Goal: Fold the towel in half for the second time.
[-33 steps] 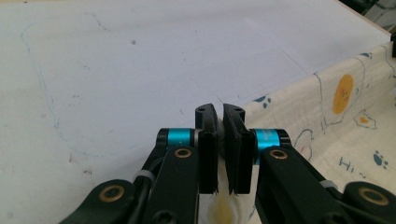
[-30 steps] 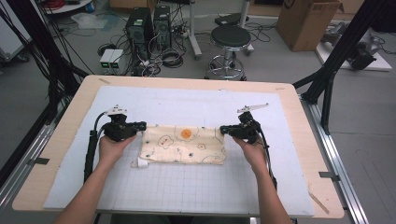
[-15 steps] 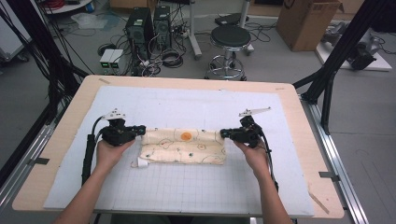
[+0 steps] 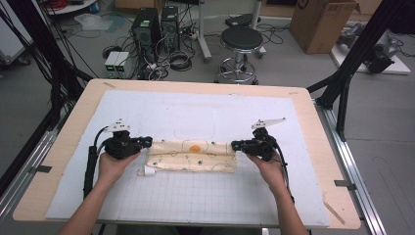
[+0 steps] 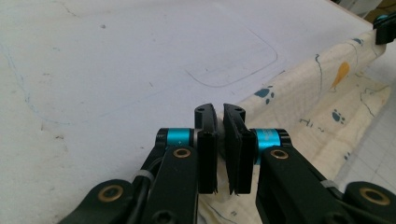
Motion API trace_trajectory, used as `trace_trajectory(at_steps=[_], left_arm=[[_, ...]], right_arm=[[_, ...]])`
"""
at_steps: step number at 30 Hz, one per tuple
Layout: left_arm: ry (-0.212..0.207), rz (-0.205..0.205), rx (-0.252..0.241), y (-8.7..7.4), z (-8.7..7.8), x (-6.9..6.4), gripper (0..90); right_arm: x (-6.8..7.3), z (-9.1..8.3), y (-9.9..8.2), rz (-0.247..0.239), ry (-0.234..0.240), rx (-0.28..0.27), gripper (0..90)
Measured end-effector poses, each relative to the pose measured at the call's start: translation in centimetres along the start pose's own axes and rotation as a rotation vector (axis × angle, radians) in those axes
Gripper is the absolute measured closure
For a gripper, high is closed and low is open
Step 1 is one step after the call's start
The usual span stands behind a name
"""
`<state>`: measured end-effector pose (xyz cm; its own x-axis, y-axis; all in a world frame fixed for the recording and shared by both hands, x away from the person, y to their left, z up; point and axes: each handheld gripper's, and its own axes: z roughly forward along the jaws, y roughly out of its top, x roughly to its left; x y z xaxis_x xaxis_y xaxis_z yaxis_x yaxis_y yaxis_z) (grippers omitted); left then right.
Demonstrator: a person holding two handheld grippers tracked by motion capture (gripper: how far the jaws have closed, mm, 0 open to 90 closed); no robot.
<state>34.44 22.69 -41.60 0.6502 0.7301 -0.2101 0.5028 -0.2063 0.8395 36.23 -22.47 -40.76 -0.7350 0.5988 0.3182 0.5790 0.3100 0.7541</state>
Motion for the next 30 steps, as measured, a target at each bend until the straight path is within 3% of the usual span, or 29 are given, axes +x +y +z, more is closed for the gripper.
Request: trace_trajectory(at_steps=[9, 17, 30], left_arm=[[-0.013, 0.001, 0.01, -1.4, -0.3, -0.4, 83.6], [-0.03, 0.032, 0.028, -2.1, -0.9, -1.0, 83.2], [-0.05, 0.054, 0.073, -3.6, -1.6, -1.8, 82.4]], right_arm=[[0.6, 0.2, -1.2, -0.004, 0.009, 0.013, 84.9], [1.3, -0.1, -1.9, -0.016, 0.021, 0.012, 84.6], [2.4, 0.3, -2.9, -0.055, 0.023, 0.08, 83.9]])
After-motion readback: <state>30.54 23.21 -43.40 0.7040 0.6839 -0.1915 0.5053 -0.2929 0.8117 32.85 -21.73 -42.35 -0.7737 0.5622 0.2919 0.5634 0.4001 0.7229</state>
